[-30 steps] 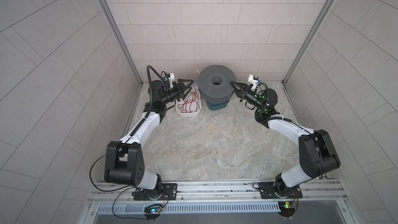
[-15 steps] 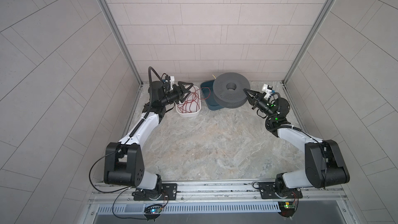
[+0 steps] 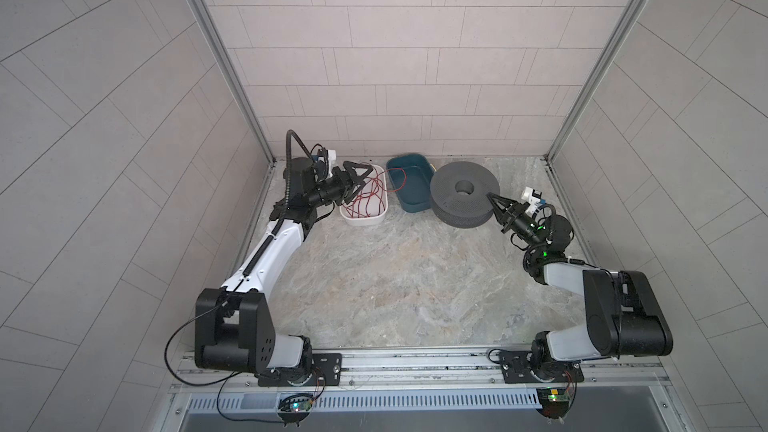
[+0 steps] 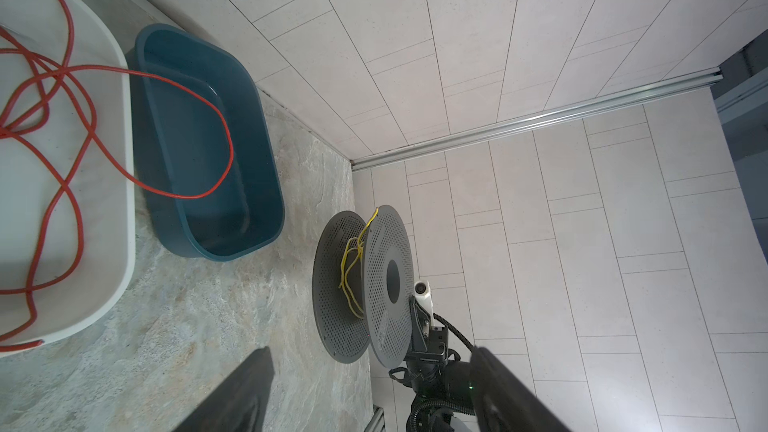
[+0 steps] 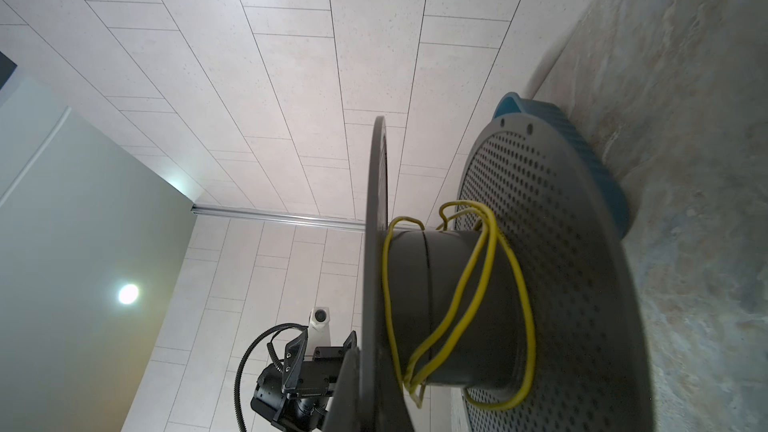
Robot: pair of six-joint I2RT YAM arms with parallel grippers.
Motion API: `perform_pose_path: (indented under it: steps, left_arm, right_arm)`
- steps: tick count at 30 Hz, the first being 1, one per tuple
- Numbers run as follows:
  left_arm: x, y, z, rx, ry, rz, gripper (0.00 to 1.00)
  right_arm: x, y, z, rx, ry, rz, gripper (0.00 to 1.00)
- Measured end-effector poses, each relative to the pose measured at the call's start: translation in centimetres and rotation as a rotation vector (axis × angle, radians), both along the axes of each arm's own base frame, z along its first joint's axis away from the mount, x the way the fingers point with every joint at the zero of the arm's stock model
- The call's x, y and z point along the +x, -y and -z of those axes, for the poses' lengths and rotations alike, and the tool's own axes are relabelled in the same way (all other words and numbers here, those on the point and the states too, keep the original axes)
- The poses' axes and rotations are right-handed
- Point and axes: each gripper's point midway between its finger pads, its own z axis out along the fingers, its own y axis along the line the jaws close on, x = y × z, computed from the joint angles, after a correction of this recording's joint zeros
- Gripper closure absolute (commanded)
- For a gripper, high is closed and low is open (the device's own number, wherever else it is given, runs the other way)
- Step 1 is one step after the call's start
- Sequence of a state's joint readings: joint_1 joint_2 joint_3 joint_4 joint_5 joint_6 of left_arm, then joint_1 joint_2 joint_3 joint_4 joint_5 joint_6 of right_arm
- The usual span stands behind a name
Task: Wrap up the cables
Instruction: 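Lower the spool with the right gripper onto the table beside the teal tub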
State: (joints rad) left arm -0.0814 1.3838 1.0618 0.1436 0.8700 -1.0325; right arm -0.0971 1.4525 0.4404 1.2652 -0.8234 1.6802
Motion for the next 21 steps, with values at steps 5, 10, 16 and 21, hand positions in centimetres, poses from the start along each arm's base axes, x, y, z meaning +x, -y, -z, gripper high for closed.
perform_pose_path:
  steps: [5, 10, 16, 21]
  left_arm:
    - [-0.4, -0.1, 0.2, 0.019, 0.000, 0.004, 0.18]
    - [-0.4, -0.1, 0.3, 0.022, -0.001, 0.003, 0.17]
    - [-0.4, -0.1, 0.2, 0.020, -0.003, 0.002, 0.17]
    - [-0.3, -0.1, 0.2, 0.020, 0.001, 0.002, 0.17]
  right_arm:
    - [-0.6, 0.3, 2.3, -0.008, -0.042, -0.003, 1.00]
    - [-0.7, 0.4, 5.0, -0.031, -0.088, -0.002, 1.00]
    - [-0.3, 0.4, 8.3, -0.054, -0.156, -0.005, 1.00]
    - [0.2, 0.2, 10.2, -0.077, -0.187, -0.031, 1.00]
